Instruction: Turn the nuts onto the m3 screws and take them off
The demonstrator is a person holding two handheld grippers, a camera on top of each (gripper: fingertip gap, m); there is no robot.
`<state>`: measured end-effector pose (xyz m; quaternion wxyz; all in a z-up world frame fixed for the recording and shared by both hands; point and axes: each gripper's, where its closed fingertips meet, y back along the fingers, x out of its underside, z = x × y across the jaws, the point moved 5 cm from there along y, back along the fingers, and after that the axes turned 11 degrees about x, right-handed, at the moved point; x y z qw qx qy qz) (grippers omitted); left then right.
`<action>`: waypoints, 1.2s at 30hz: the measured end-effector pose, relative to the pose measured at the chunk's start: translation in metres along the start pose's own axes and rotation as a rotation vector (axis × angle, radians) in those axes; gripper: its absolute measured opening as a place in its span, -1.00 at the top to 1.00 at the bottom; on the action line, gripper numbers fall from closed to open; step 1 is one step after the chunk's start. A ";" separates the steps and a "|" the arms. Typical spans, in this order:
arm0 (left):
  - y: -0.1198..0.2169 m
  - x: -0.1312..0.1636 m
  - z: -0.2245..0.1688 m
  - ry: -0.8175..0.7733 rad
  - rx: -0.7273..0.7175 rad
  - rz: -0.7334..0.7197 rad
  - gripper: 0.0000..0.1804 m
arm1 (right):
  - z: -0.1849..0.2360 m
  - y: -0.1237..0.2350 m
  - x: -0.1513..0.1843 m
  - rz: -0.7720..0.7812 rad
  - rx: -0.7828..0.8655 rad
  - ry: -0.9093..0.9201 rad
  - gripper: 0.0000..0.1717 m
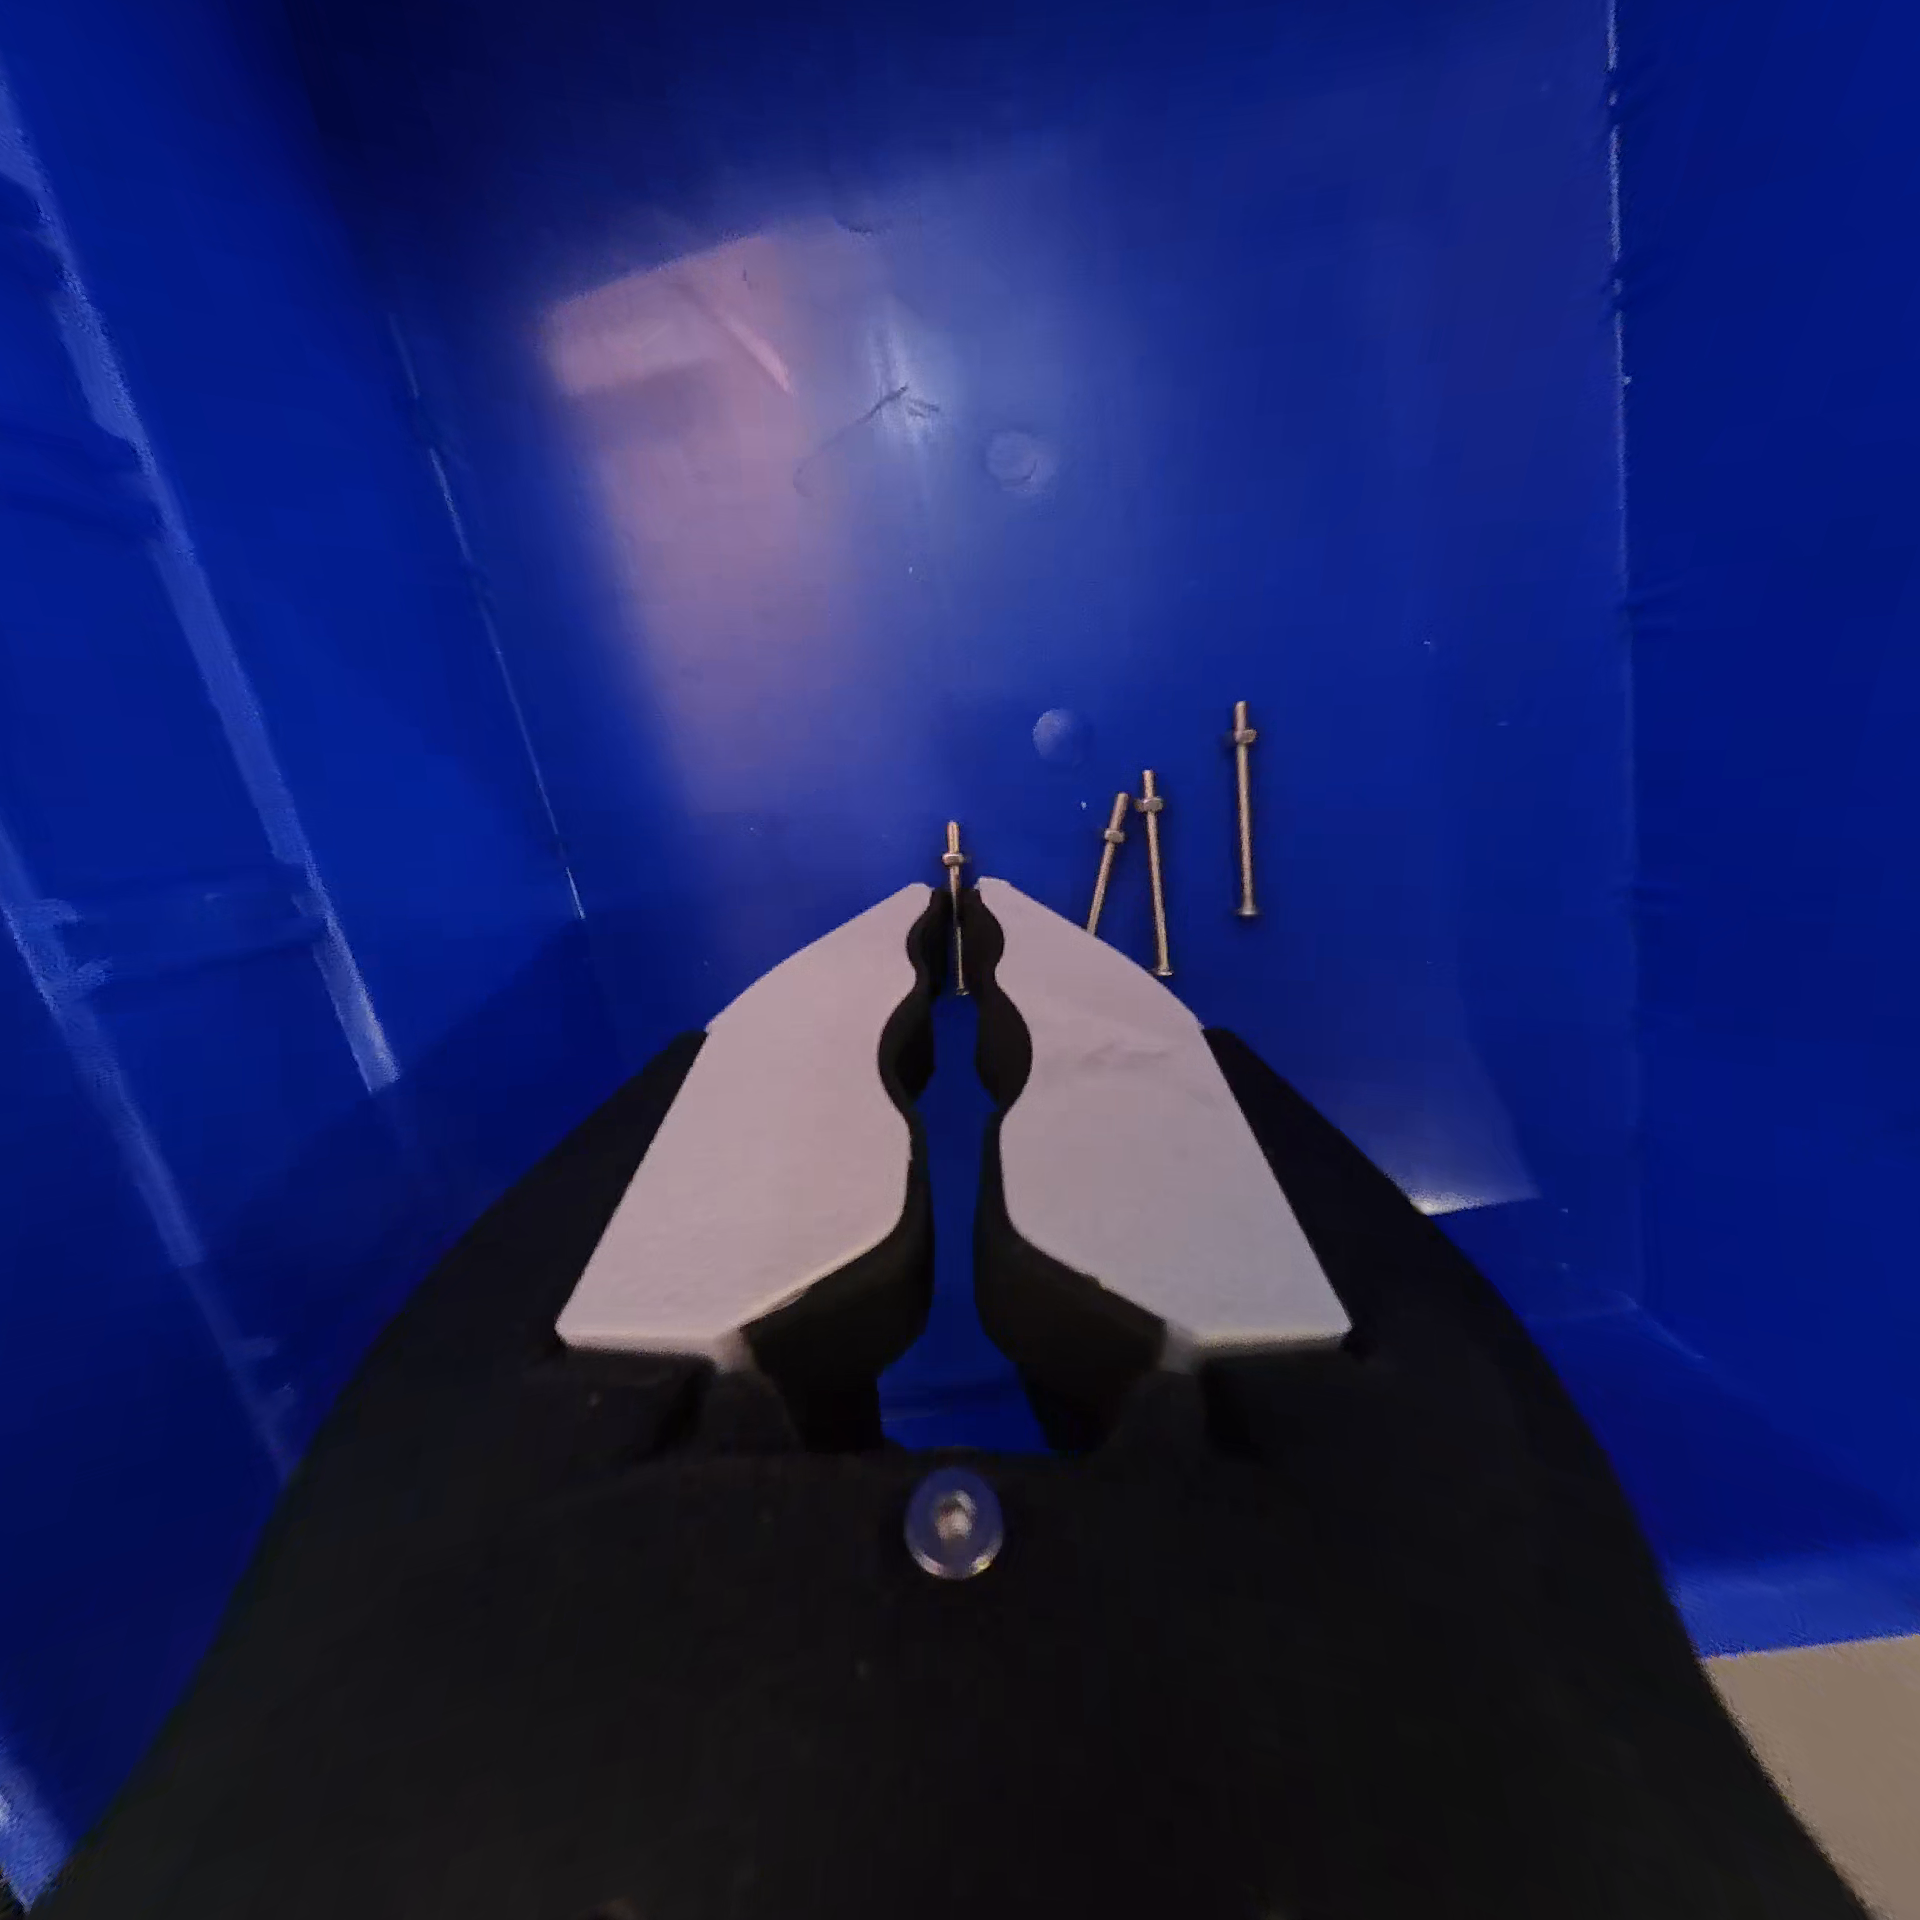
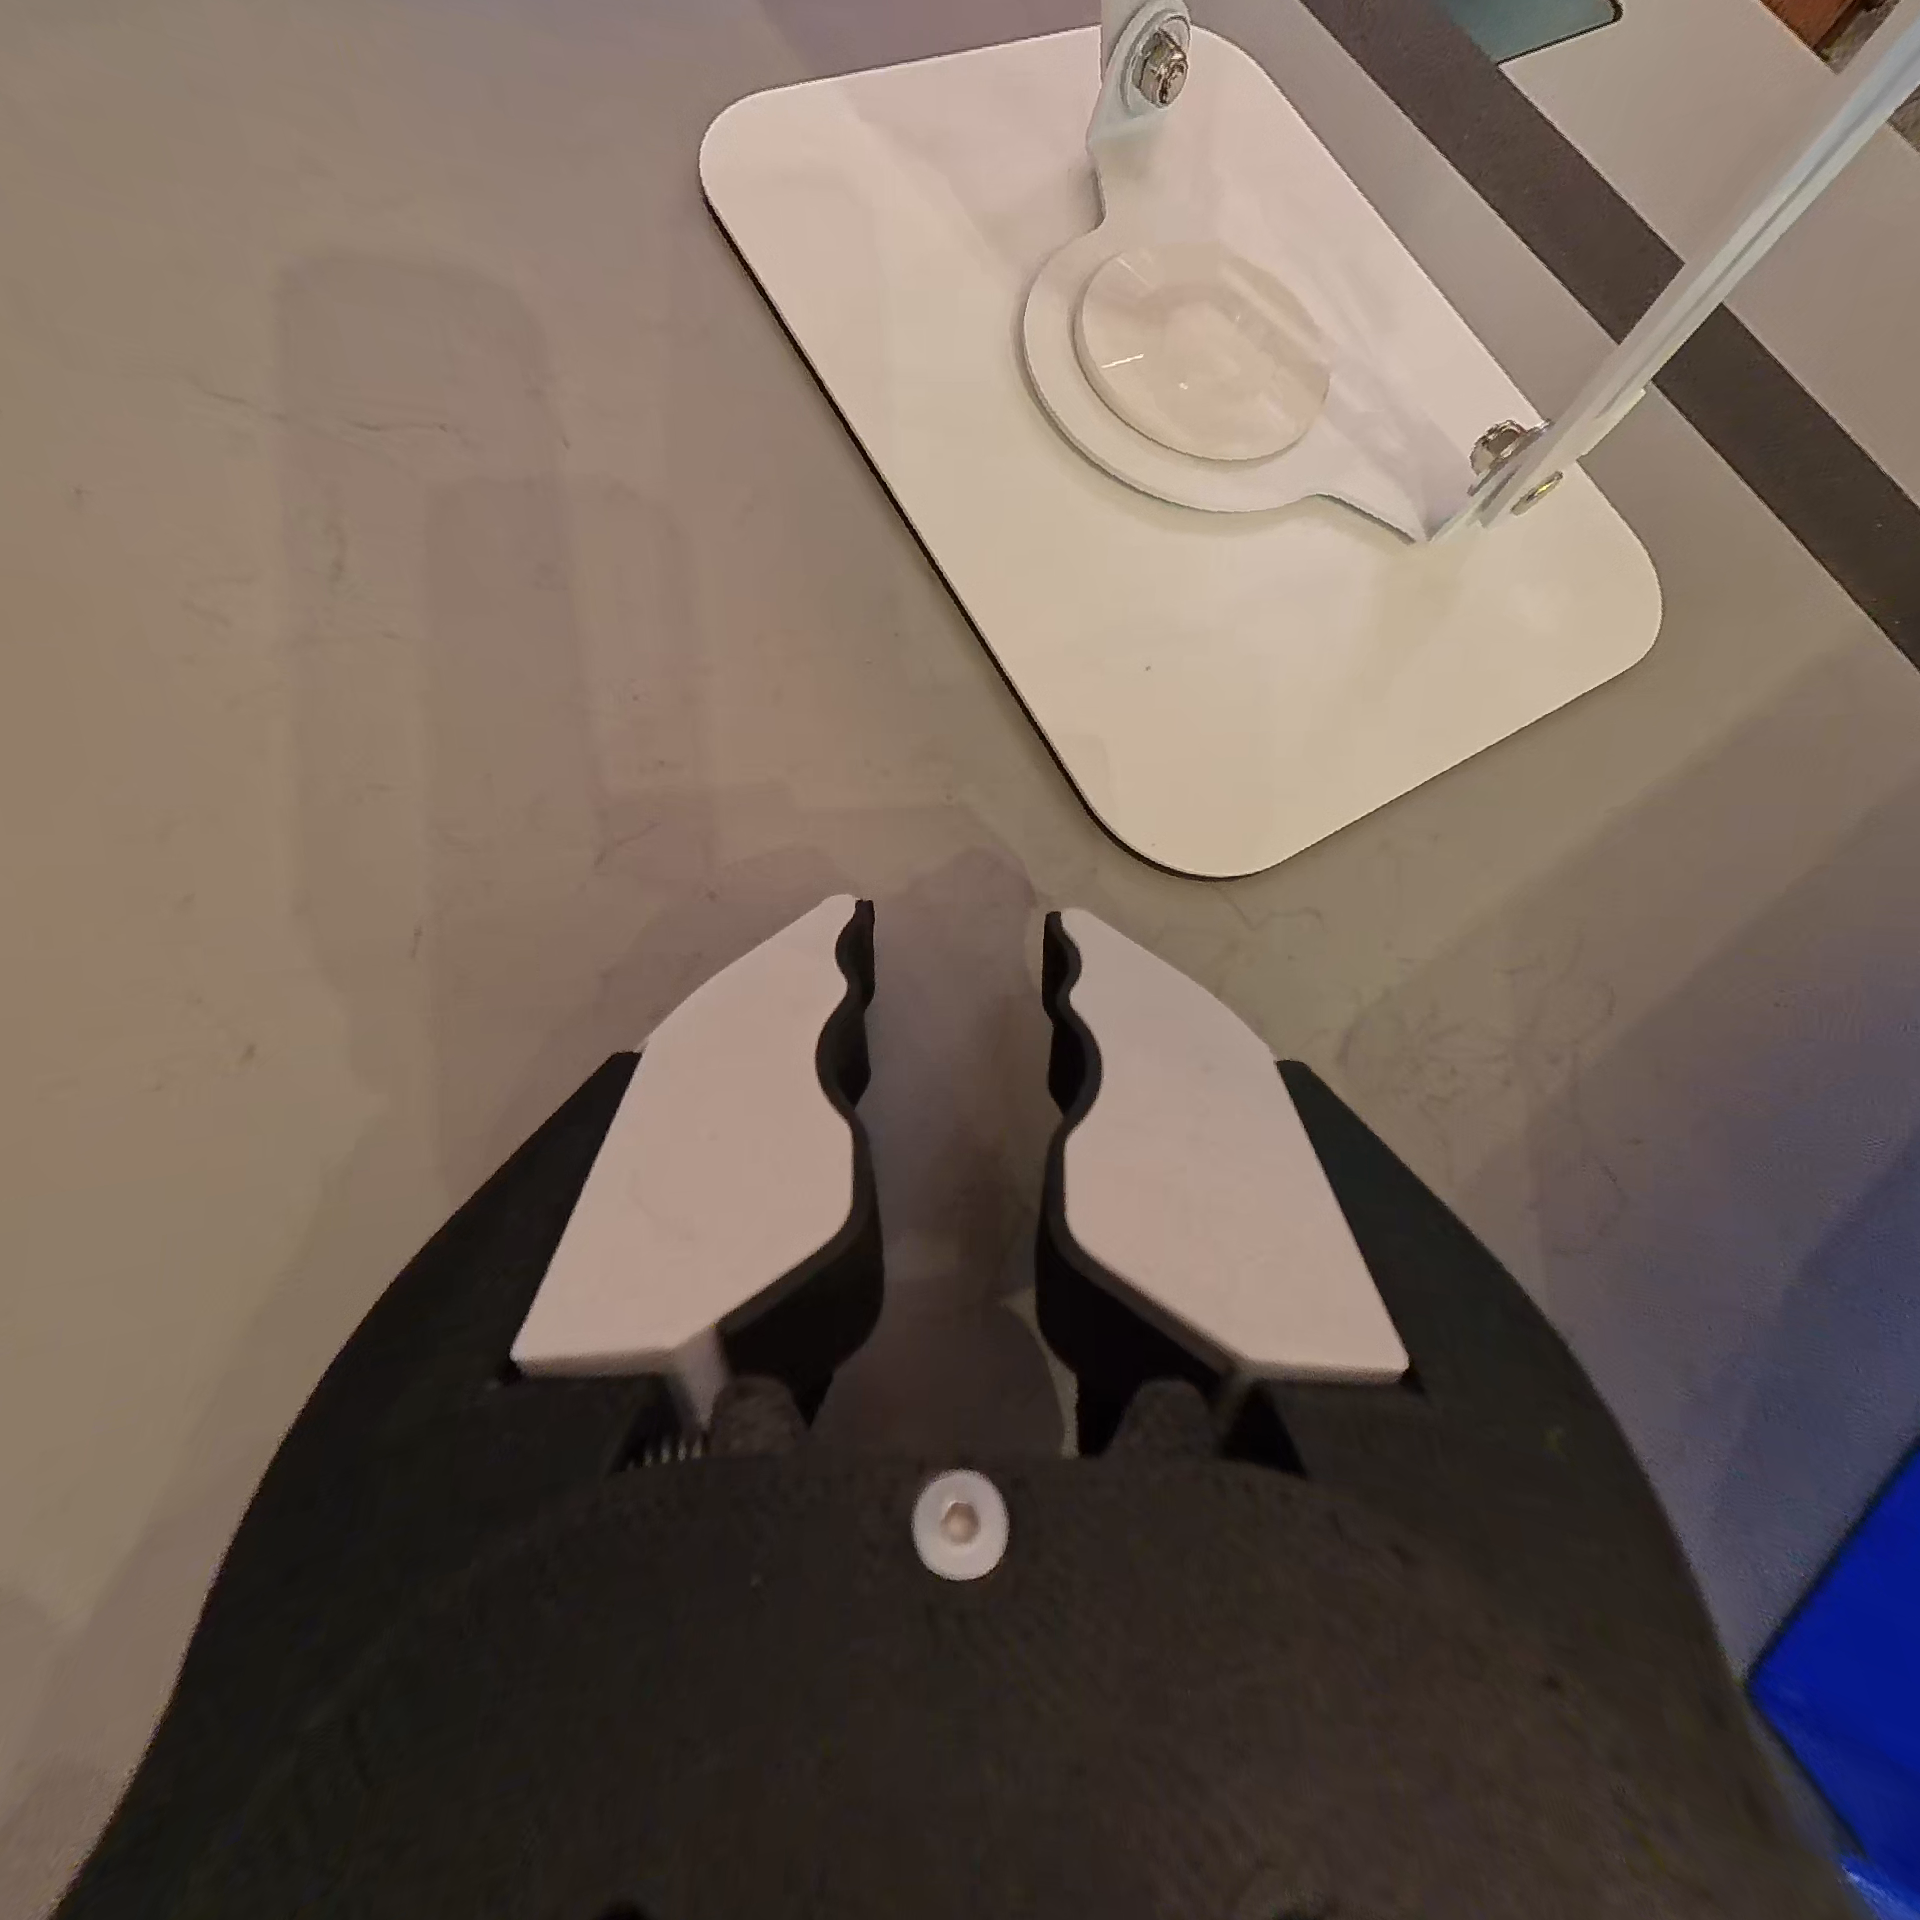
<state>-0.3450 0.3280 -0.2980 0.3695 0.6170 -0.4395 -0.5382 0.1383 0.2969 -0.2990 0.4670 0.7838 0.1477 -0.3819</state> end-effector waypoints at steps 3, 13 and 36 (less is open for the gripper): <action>0.001 0.000 -0.001 -0.028 -0.031 0.001 0.97 | 0.000 0.000 0.000 -0.001 0.001 0.000 0.64; 0.061 -0.007 -0.025 -0.105 0.043 -0.303 0.97 | -0.001 0.000 0.000 -0.005 0.004 -0.005 0.65; 0.105 0.063 -0.364 -0.652 0.756 -0.997 0.98 | 0.011 0.090 -0.129 -0.678 -0.445 -0.336 0.70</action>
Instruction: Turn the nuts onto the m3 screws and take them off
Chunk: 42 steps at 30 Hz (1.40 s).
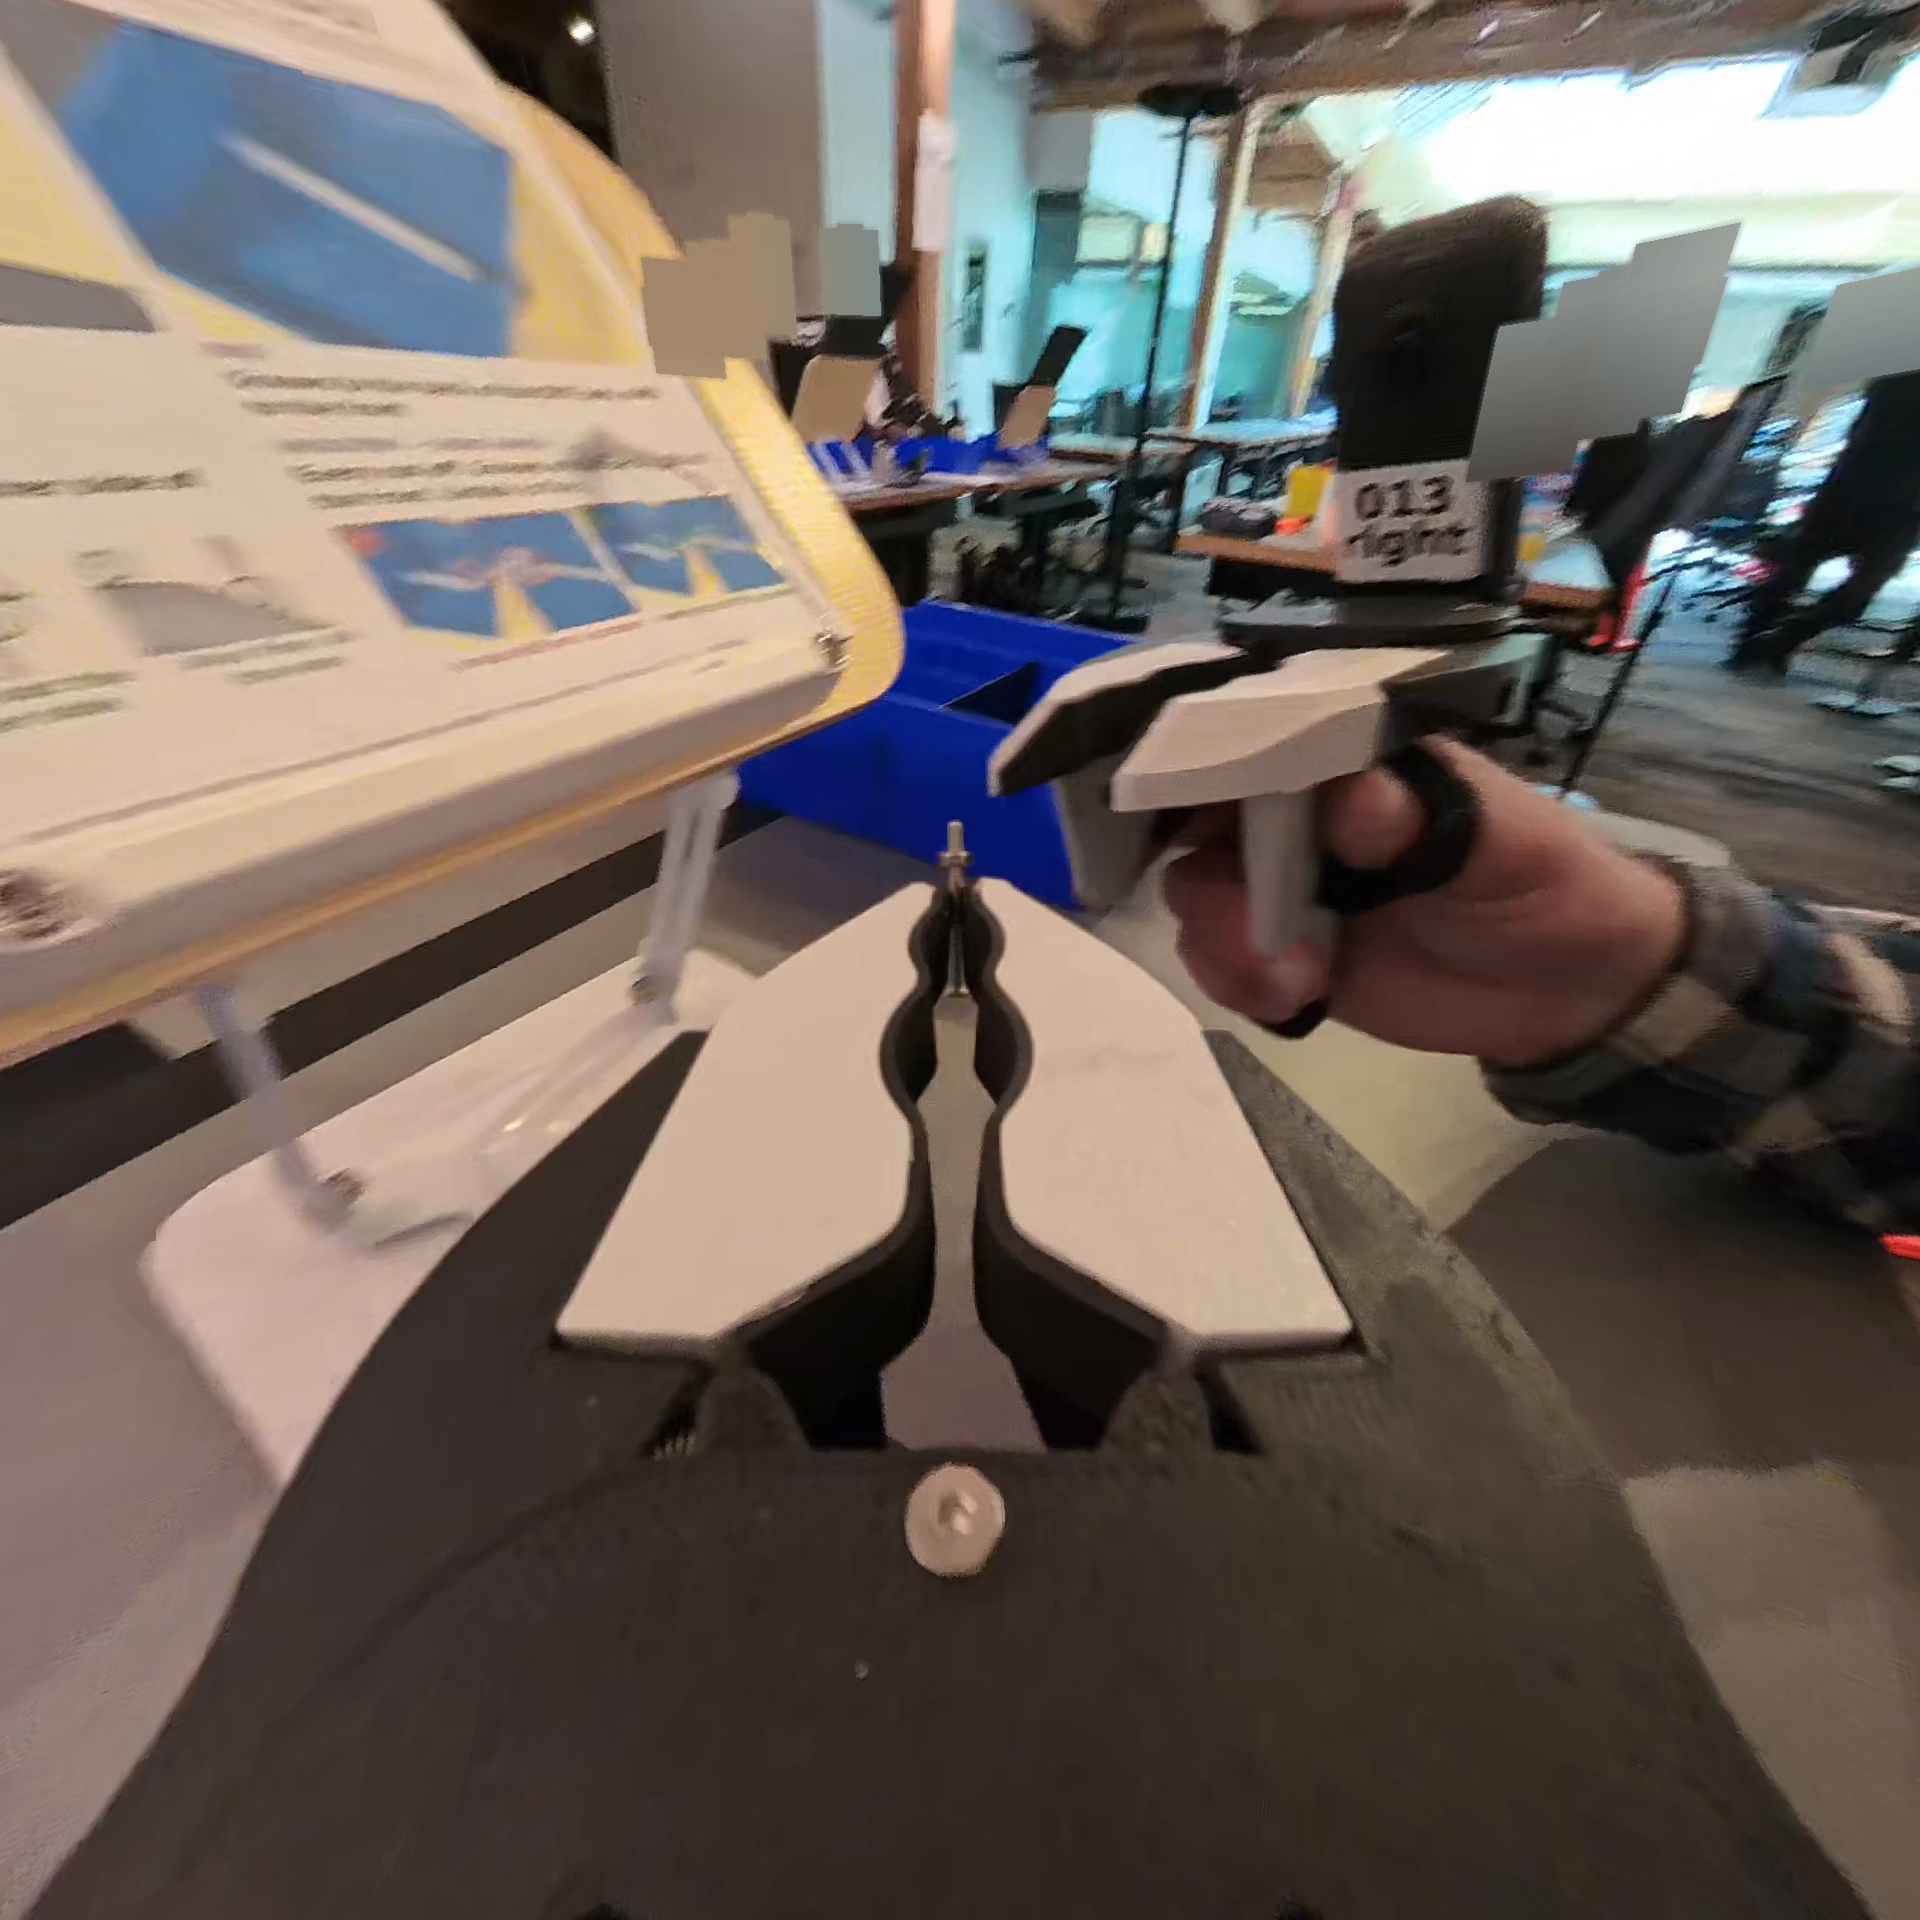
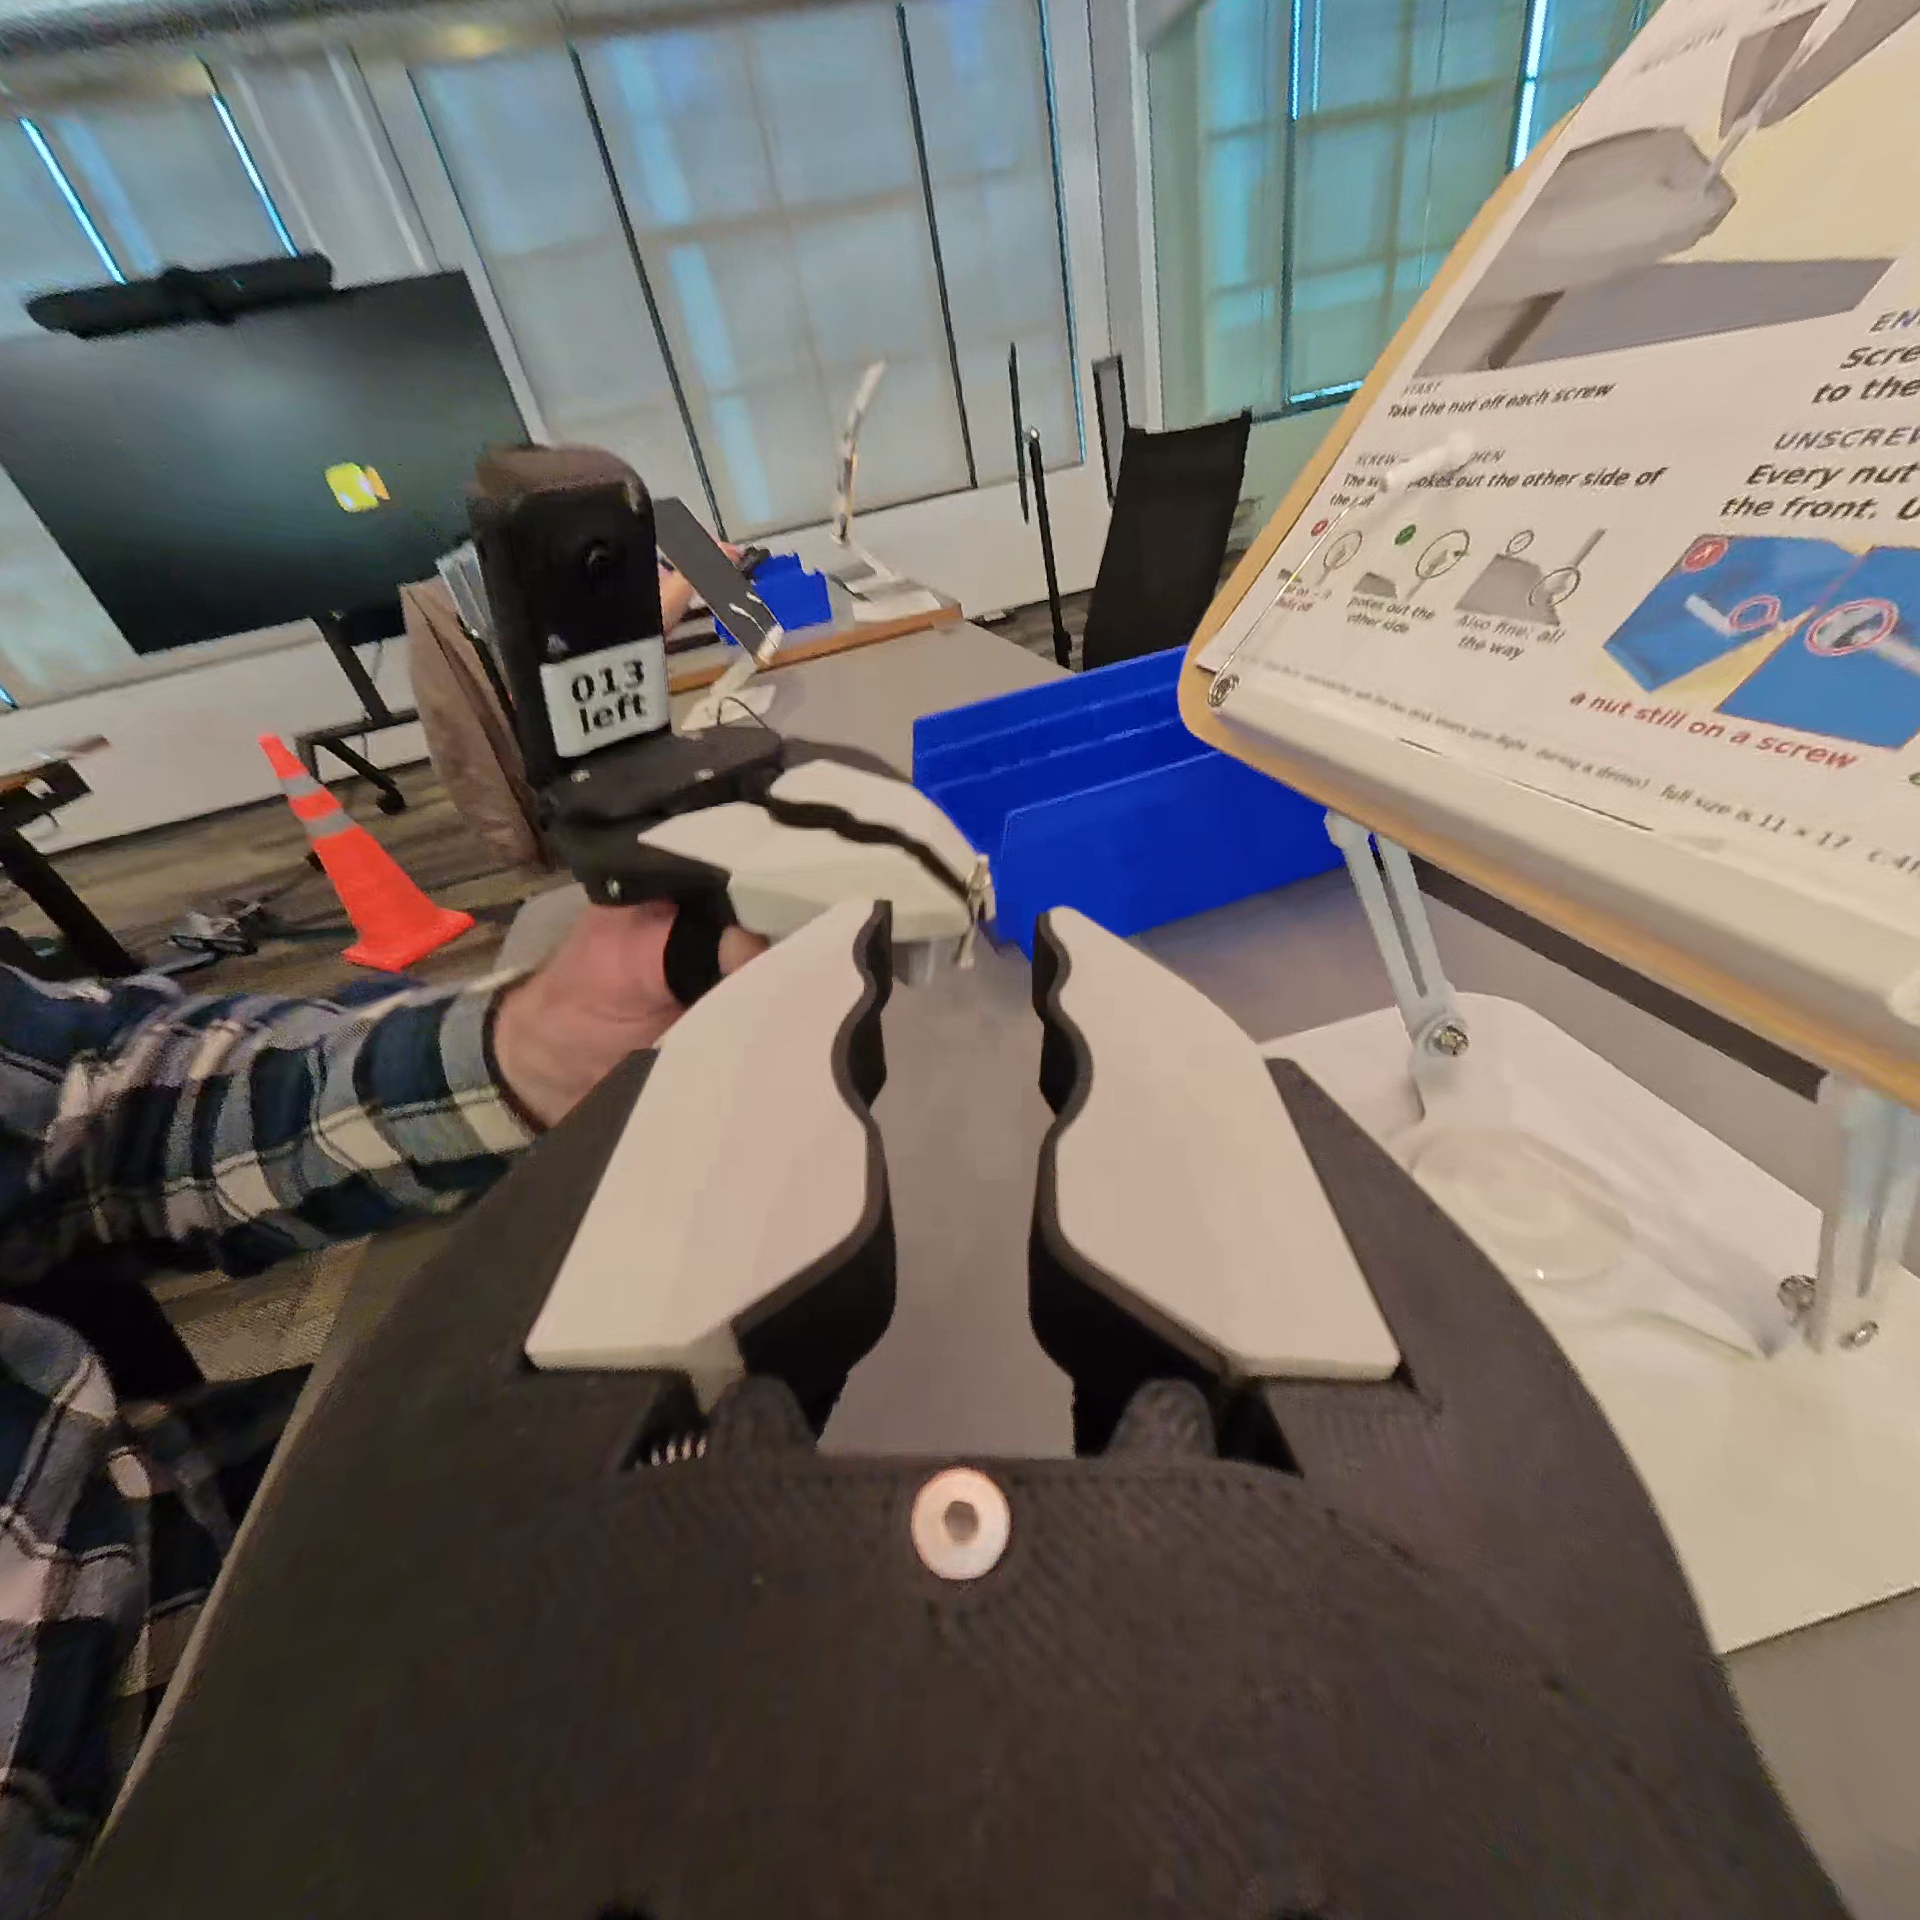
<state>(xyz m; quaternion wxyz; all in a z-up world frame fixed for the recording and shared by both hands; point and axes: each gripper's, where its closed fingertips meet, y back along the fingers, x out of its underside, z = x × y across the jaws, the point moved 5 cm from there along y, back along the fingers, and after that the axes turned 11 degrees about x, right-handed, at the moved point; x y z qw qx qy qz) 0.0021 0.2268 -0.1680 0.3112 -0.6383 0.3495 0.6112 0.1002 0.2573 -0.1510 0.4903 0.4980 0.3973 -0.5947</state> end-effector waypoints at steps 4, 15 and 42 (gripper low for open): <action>-0.021 -0.003 -0.006 0.037 0.124 -0.056 0.98 | -0.004 0.009 0.000 -0.027 -0.067 -0.010 0.73; -0.041 -0.002 -0.013 0.071 0.244 -0.067 0.98 | -0.017 0.017 0.003 -0.051 -0.118 -0.066 0.86; -0.062 0.005 -0.013 0.049 0.374 0.016 0.98 | -0.023 0.024 -0.002 -0.007 -0.151 0.008 0.84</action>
